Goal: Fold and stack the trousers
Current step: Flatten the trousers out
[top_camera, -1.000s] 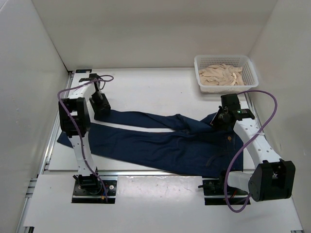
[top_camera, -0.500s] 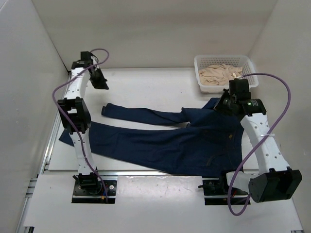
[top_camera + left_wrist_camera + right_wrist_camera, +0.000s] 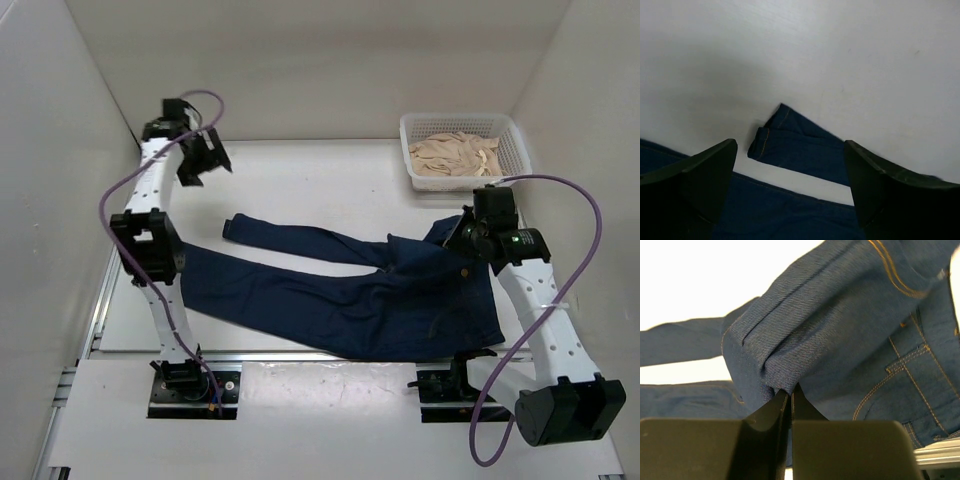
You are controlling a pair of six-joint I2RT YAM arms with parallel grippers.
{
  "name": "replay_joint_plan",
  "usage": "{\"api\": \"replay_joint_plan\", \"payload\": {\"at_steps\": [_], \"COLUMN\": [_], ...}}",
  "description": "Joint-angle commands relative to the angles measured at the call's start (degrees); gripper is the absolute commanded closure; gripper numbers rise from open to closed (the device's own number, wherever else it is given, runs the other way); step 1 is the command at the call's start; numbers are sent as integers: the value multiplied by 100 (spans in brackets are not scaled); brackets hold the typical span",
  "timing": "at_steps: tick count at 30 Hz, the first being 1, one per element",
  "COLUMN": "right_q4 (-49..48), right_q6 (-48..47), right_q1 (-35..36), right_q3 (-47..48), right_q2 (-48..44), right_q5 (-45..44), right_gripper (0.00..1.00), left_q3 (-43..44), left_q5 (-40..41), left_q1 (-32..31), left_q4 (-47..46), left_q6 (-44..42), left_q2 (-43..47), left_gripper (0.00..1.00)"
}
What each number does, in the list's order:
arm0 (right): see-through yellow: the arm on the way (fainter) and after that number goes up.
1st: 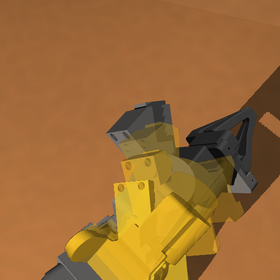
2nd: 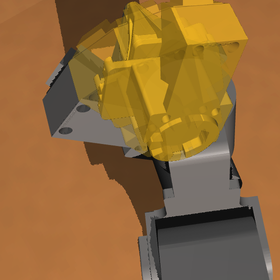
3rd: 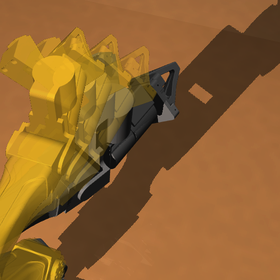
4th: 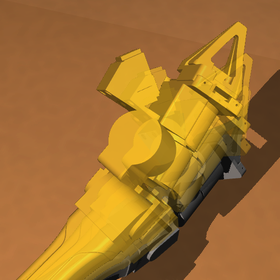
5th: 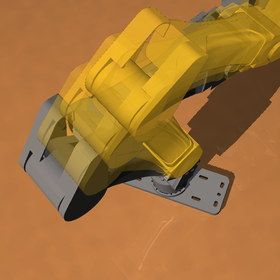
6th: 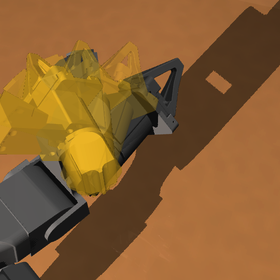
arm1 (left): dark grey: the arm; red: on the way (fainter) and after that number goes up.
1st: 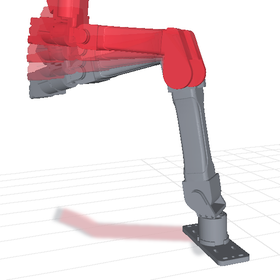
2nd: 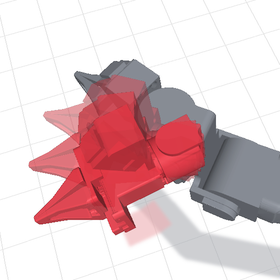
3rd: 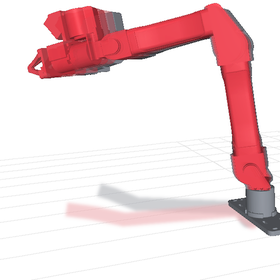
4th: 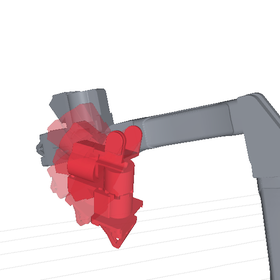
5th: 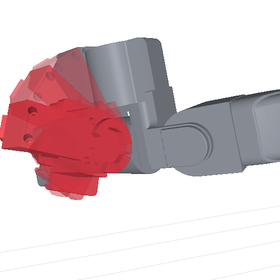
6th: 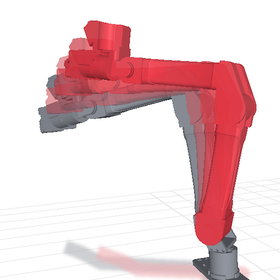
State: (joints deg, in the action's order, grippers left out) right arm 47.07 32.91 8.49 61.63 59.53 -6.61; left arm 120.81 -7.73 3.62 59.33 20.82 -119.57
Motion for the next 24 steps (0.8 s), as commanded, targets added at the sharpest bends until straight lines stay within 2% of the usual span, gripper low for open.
{"api": "replay_joint_plan", "payload": {"at_steps": [1, 10, 11, 13, 14, 15, 16, 21, 24], "right_q4": [-145, -198, -198, -198, -198, -250, -251, -251, -251], "right_q6": [58, 111, 111, 164, 164, 164, 164, 164, 164], "right_q1": [21, 21, 21, 21, 21, 21, 21, 21, 21], "right_q3": [-89, -248, -248, -300, -300, -300, -300, -300, -300], "right_q2": [-55, -55, -55, -55, -55, -55, -3, 50, 50], "right_q5": [99, 99, 99, 99, 99, 151, 151, 204, 204], "right_gripper": [100, 100, 100, 100, 100, 100, 100, 100, 100], "left_q3": [-574, -1201, -1270, -1332, -1332, -1332, -1228, -657, -384], "left_q5": [527, 781, 694, 327, 142, -8, -245, -467, -966], "left_q1": [-142, -458, -511, -563, -564, -564, -564, -494, -213], "left_q4": [492, 325, 325, 246, 193, 193, 193, 27, -491], "left_q6": [19, 71, 71, 19, -33, -34, -86, -96, 98], "left_q2": [-444, -927, -989, -1094, -1095, -1095, -1095, -437, 82], "left_gripper": [0, 0, 4, 34, 55, 80, 90, 90, 90]}}
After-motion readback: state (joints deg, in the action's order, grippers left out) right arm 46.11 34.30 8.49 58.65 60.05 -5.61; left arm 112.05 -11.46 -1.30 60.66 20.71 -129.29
